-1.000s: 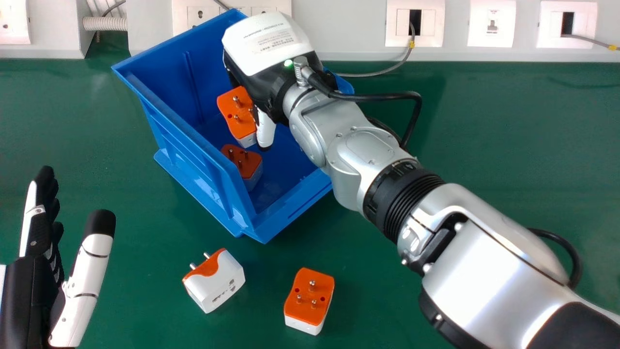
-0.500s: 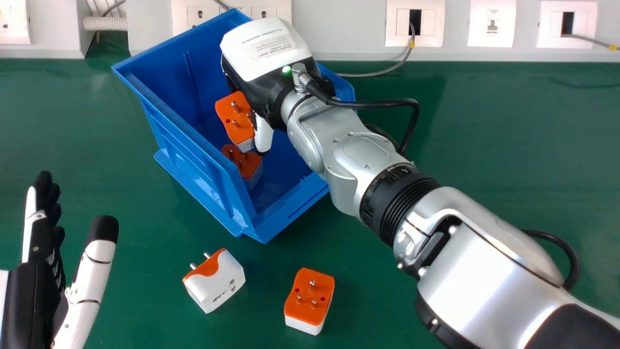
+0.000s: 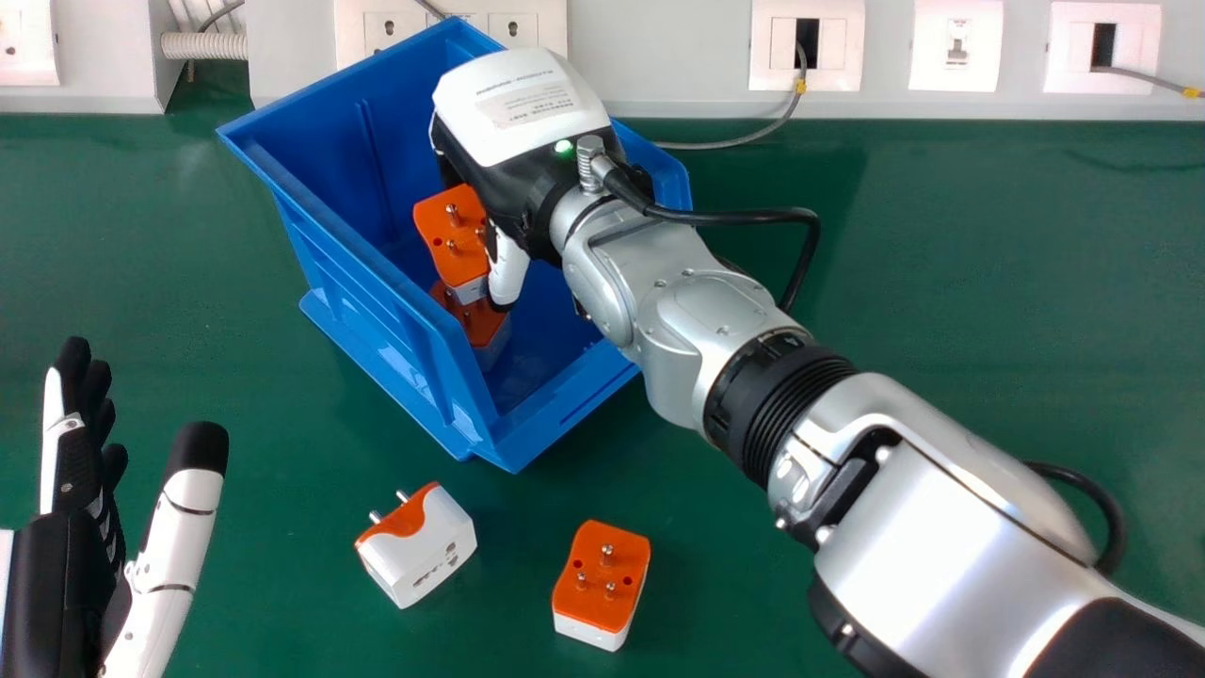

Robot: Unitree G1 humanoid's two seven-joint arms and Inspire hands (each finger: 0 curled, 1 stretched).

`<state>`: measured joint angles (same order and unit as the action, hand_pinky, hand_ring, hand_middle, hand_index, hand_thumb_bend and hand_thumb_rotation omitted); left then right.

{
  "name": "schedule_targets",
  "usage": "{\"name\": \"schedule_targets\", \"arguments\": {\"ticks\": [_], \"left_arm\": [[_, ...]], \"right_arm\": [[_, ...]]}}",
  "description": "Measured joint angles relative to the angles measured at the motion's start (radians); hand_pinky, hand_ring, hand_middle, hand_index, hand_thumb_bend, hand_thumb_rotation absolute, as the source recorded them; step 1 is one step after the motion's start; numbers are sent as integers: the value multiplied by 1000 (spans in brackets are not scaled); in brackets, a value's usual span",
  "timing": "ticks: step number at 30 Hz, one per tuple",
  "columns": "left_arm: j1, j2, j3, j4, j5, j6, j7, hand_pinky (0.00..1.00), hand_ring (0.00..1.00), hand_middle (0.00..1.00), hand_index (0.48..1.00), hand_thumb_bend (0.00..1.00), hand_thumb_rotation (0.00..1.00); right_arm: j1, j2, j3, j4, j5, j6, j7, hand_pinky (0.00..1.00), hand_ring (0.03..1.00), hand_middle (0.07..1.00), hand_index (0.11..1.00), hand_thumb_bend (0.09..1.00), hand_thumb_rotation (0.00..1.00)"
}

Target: Pick all objects and put in blue box

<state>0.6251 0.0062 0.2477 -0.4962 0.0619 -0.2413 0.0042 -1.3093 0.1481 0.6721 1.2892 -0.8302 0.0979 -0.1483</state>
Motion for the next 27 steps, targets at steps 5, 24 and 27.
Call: {"name": "schedule_targets", "arguments": {"ticks": [5,24,27], "left_arm": [[0,0,-3,0,9,0,3,979,1000,1000,1000,641,813],[-1,0,-6,-1,10,1,4,980,1000,1000,1000,645,815],[-2,0,-6,0,10,1,4,980,1000,1000,1000,644,815]], "right_arm": [[0,-3,16,-3,-6,3,0,499,662,733,710,719,382],[1,-7,29,-6,-5,8,-1,615,791,852,788,773,456],[1,-7,28,-7,-2,10,-1,616,793,854,791,768,448]]}}
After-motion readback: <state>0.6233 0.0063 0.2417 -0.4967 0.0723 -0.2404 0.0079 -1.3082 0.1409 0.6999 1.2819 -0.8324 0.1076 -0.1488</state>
